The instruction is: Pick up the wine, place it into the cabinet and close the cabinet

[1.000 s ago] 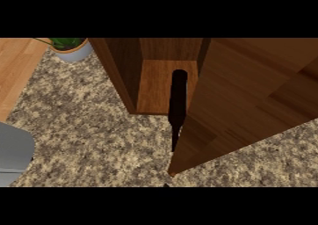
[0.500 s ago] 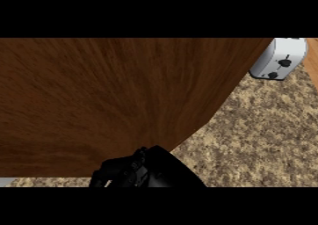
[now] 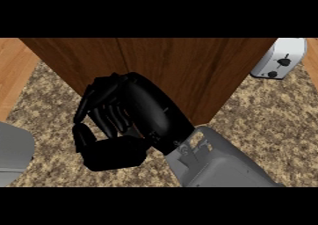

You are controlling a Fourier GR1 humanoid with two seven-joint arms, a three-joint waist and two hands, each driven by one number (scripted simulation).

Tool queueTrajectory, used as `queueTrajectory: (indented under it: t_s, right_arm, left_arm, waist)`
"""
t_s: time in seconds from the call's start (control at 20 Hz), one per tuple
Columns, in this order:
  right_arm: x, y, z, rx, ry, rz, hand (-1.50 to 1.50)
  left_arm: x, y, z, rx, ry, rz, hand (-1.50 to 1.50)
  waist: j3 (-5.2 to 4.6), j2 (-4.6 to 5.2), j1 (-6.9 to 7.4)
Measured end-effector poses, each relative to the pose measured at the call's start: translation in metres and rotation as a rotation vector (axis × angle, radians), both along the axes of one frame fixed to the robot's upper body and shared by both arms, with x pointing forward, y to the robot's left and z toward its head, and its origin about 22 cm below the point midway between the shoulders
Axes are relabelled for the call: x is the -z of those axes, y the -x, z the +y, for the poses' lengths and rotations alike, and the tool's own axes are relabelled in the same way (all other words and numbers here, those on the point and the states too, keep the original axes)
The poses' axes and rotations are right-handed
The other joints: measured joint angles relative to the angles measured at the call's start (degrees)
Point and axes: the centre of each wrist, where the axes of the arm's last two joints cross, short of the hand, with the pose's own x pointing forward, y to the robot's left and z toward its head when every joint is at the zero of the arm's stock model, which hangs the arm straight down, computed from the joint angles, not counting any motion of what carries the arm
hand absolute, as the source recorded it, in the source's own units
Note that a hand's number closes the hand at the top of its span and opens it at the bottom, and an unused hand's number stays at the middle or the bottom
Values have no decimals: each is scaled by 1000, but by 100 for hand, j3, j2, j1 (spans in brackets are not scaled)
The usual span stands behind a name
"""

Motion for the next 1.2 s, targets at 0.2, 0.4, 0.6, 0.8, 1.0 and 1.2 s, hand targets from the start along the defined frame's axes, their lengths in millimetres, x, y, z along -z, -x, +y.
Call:
queueTrajectory:
  t_s: [0.2,0.4,0.6,0.8,1.0,1.2]
  right_arm:
    - [-6,-34,-2,37,11,-18,150]
    - [-3,-53,-4,20,10,-26,150]
    - [2,-67,-8,-20,8,-49,150]
    - [5,-75,-10,-44,13,-66,150]
    - [7,-82,-13,-79,25,-92,150]
    - [7,-87,-14,-105,28,-103,150]
  left_arm:
    - [0,-5,-3,22,4,17,-150]
    - [-5,-11,-15,45,10,36,-150]
    - [5,-19,-21,55,17,51,-150]
    - [12,-26,-32,65,24,55,-150]
    - [19,-33,-40,53,28,54,-150]
    - [23,-41,-47,49,38,54,-150]
  waist:
    - [-6,10,-43]
    - [-20,-32,-67]
    - [-56,-75,-88]
    - [-80,-110,-87]
    - [-107,-128,-74]
    - [-127,-133,-70]
